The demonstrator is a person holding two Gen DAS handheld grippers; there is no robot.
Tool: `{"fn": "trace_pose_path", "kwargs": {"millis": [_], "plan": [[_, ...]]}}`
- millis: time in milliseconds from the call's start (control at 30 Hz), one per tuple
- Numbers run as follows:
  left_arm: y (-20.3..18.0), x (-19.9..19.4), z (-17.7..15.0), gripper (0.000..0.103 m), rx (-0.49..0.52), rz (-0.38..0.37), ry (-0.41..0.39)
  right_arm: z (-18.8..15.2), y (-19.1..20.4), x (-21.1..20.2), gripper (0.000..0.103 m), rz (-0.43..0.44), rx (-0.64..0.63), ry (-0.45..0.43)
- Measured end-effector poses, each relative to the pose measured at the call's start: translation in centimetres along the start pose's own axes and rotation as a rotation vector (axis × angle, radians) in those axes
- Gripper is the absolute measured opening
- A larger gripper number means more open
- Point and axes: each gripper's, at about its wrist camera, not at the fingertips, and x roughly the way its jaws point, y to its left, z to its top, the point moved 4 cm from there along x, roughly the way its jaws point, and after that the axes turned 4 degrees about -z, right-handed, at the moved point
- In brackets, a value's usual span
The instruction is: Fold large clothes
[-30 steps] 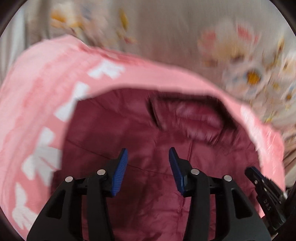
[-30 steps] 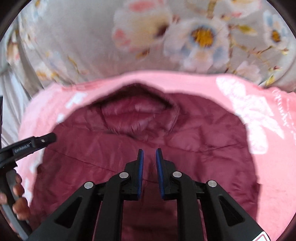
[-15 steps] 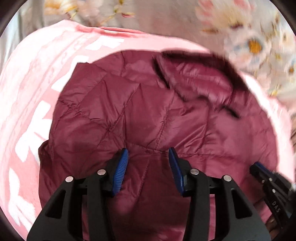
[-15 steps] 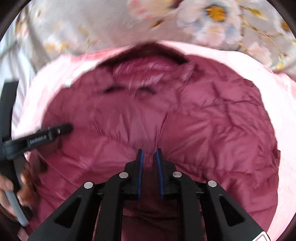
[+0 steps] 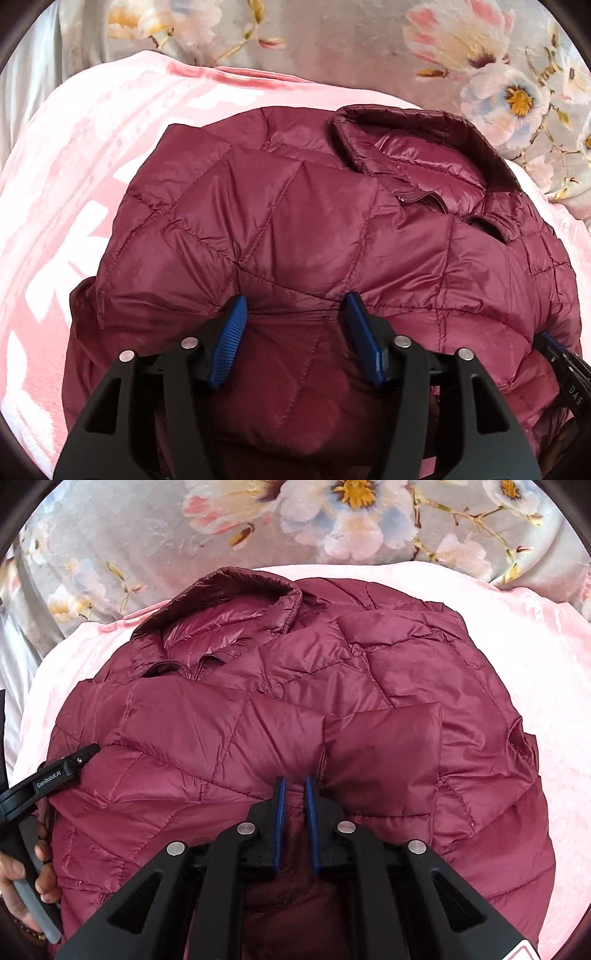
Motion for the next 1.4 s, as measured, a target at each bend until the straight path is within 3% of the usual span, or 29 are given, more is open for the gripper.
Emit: {"fn": "trace_pose_path", "kwargs": {"millis": [633, 700, 767, 833, 867, 900, 967, 1133, 1167, 1300, 1400], "plan": [[-0.6, 0.3, 0.0, 0.061, 0.042, 0.036, -0.001, 0.2, -0.7, 0.0, 0.011, 0.043, 0.035, 0.002], [-0.2, -0.3, 0.5, 0.063, 0.009, -0.035, 0.022, 0.4, -0.8, -0.4, 0.025, 0.073, 0.047, 0.019], [0.4, -1.2, 1.7, 0.063, -0.065, -0.149, 0.048, 2.0, -0.5, -1.4, 0.034, 0.169, 0.063, 0.043], [0.9, -2.3, 3.9, 0.063, -0.165, -0.24, 0.041, 5.0, -0.5, -2.9, 0.05, 0.185, 0.051, -0.03], [1.0, -2.5, 5.2, 0.063, -0.213, -0.283, 0.036, 6.5, -0.4, -3.3, 0.065, 0.168, 0.042, -0.065], [0.9, -2.5, 6.1, 0.064, -0.237, -0.31, 0.034, 8.3, -0.1, -3.2, 0.068, 0.152, 0.027, -0.097], [0.0, -1.4, 8.2, 0.065, -0.271, -0.359, 0.049, 10.4, 0.2, -1.8, 0.067, 0.129, 0.02, -0.102], [-1.5, 4.7, 9.6, 0.064, -0.341, -0.367, 0.161, 12.3, 0.9, 4.3, 0.067, 0.16, 0.07, 0.035], [-1.8, 5.4, 9.5, 0.06, -0.334, -0.357, 0.177, 12.2, 1.3, 5.4, 0.062, 0.149, 0.058, 0.055], [-2.5, 7.0, 9.3, 0.054, -0.276, -0.304, 0.174, 11.8, 3.1, 7.7, 0.015, 0.219, 0.049, 0.131], [-2.9, 7.2, 9.1, 0.053, -0.224, -0.279, 0.16, 12.9, 2.8, 6.4, 0.01, 0.397, 0.156, 0.093]]}}
